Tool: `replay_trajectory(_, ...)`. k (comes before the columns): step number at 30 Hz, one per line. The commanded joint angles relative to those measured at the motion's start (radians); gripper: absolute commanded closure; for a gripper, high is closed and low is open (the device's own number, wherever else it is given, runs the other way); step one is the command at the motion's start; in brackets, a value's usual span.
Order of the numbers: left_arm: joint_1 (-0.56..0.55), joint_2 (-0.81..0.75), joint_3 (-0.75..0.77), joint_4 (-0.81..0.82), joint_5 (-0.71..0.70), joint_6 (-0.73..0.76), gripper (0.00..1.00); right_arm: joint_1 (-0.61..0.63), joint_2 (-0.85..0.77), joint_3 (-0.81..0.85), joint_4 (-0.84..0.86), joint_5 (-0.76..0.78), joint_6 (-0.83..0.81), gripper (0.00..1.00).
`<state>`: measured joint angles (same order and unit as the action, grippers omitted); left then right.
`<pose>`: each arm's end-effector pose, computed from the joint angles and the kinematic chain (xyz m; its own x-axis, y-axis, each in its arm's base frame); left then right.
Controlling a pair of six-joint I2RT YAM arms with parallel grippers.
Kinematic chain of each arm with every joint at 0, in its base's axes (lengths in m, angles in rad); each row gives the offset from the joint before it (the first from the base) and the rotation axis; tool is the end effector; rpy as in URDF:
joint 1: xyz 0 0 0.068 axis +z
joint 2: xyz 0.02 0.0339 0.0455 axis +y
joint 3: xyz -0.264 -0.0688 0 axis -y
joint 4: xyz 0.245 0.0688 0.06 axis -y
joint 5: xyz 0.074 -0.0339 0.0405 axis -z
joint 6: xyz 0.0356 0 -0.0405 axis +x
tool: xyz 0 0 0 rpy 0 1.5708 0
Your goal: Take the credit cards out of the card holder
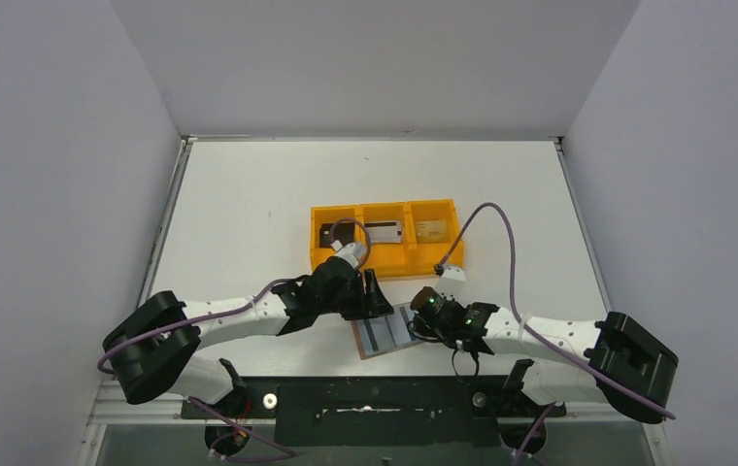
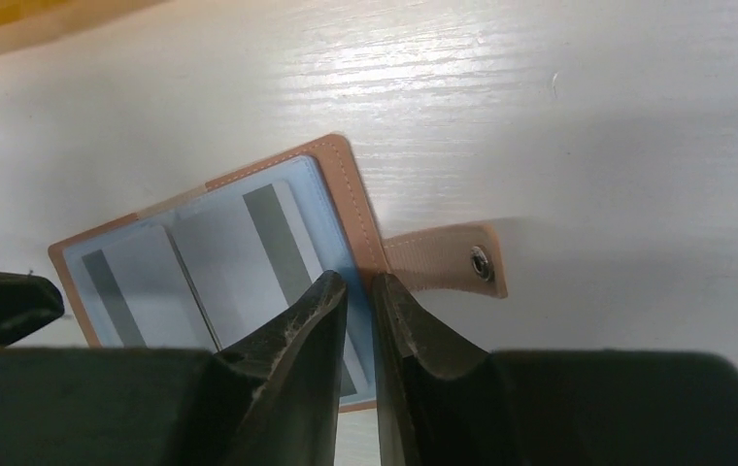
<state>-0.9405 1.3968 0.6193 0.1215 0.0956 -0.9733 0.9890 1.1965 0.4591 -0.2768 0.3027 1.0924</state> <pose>0.1609 -0.2264 0.1777 -0.9039 -0.1573 -0.3977 0.1803 0.7031 -0.6879 0.1200 0.1631 0.1472 -0.8459 0.2559 -0.4679 0.0869 0.9318 0.3525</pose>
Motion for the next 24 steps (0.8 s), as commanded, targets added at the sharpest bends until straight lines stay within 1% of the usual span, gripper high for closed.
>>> replay_trajectory(1, 0.005, -0.034, -0.006, 0.071, 0.028, 0.024, 0.50, 0.007, 0.031, -0.043, 0.068, -0.053, 0.075, 0.83)
replay_trajectory(3, 0.005, -0.026, 0.000, 0.076, 0.040, 0.028, 0.50, 0.021, 0.012, -0.080, 0.113, -0.064, 0.138, 0.84)
replay_trajectory(6, 0.004, -0.004, 0.011, 0.065, 0.054, 0.037, 0.50, 0.052, -0.015, -0.144, 0.170, -0.044, 0.256, 0.84)
replay_trajectory(8, 0.003, 0.012, 0.010, 0.049, 0.047, 0.033, 0.50, 0.070, -0.019, -0.170, 0.198, -0.033, 0.301, 0.84)
replay_trajectory(12, 0.002, 0.046, 0.006, 0.031, 0.039, 0.013, 0.50, 0.124, -0.009, -0.141, 0.148, 0.015, 0.330, 0.83)
replay_trajectory(17, -0.009, 0.077, -0.001, -0.033, -0.022, -0.012, 0.50, 0.156, -0.013, -0.088, 0.066, 0.088, 0.313, 0.81)
replay_trajectory(24, -0.027, 0.058, -0.005, -0.092, -0.090, -0.030, 0.47, 0.158, -0.070, -0.012, 0.006, 0.125, 0.165, 0.75)
